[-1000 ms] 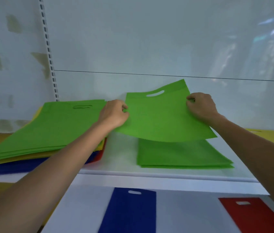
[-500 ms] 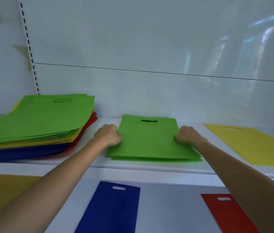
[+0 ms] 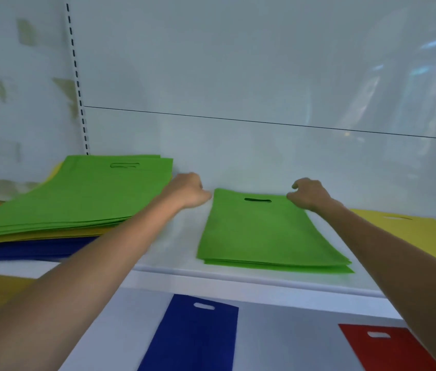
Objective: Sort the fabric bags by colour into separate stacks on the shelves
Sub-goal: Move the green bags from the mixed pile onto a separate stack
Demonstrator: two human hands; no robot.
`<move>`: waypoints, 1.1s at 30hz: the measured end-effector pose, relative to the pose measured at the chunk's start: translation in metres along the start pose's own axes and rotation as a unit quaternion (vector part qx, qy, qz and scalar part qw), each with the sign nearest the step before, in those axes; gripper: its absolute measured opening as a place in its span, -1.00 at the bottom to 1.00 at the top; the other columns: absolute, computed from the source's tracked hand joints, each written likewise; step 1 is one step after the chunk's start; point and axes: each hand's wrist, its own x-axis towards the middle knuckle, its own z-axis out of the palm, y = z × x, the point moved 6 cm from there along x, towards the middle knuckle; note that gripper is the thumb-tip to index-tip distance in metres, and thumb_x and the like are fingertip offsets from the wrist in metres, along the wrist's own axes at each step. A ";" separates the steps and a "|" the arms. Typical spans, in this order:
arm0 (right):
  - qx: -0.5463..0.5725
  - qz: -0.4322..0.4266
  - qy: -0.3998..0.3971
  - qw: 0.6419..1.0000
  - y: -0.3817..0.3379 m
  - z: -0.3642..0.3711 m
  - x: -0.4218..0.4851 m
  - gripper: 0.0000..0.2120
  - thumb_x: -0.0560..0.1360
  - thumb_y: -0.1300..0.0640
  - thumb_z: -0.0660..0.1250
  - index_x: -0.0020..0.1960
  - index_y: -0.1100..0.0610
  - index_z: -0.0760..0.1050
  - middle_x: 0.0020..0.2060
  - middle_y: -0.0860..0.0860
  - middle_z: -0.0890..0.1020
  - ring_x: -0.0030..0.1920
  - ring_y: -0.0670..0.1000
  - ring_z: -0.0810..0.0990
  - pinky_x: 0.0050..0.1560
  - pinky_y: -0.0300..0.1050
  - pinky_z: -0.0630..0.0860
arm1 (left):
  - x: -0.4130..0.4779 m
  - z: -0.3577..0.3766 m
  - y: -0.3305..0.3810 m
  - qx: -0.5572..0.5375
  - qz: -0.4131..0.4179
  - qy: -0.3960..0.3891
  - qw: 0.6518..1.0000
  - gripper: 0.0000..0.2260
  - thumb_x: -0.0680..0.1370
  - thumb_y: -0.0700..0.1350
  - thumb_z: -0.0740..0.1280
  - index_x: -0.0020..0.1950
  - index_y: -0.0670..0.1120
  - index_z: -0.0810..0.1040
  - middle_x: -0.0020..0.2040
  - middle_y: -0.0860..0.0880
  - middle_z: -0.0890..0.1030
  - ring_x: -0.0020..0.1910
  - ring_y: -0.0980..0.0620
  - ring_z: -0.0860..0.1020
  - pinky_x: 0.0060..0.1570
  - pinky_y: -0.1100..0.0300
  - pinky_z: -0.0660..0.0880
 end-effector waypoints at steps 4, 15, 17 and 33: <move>0.053 -0.048 0.032 0.997 -0.070 -0.018 0.008 -0.64 0.48 0.12 0.26 0.25 0.20 0.45 0.26 0.19 0.46 0.19 0.20 0.48 0.19 -0.04 0.41 | 0.007 -0.060 -0.034 -0.030 0.004 0.047 0.998 -0.99 0.47 -0.10 0.29 -0.13 -0.01 0.48 -0.18 -0.08 0.46 -0.18 -0.03 0.42 -0.29 0.20 0.34; 0.093 -0.124 0.003 0.988 -0.242 0.032 -0.011 -0.71 0.45 0.15 0.33 0.09 0.31 0.53 0.11 0.21 0.54 0.11 0.22 0.53 0.13 0.00 0.49 | -0.041 -0.129 -0.254 0.025 -0.151 0.035 0.988 -0.76 0.52 -0.25 0.26 0.14 -0.11 0.61 0.18 -0.12 0.58 0.22 -0.10 0.49 0.20 0.15 0.38; 0.085 -0.127 -0.035 0.988 -0.263 0.052 -0.015 -0.73 0.45 0.13 0.35 0.03 0.32 0.53 0.01 0.22 0.58 -0.05 0.18 0.57 0.00 -0.04 0.51 | -0.046 -0.126 -0.277 0.035 -0.163 0.016 0.986 -0.78 0.53 -0.15 0.30 0.14 -0.13 0.62 0.19 -0.13 0.58 0.18 -0.10 0.51 0.17 0.15 0.40; 0.211 0.001 -0.033 0.977 -0.293 0.104 -0.028 -0.74 0.38 0.24 0.48 -0.03 0.35 0.53 -0.09 0.24 0.61 -0.20 0.14 0.59 0.06 -0.03 0.56 | -0.039 -0.133 -0.318 -0.074 -0.130 0.129 0.980 -0.81 0.46 -0.19 0.42 0.06 -0.17 0.59 0.07 -0.19 0.61 0.06 -0.13 0.56 0.05 0.18 0.44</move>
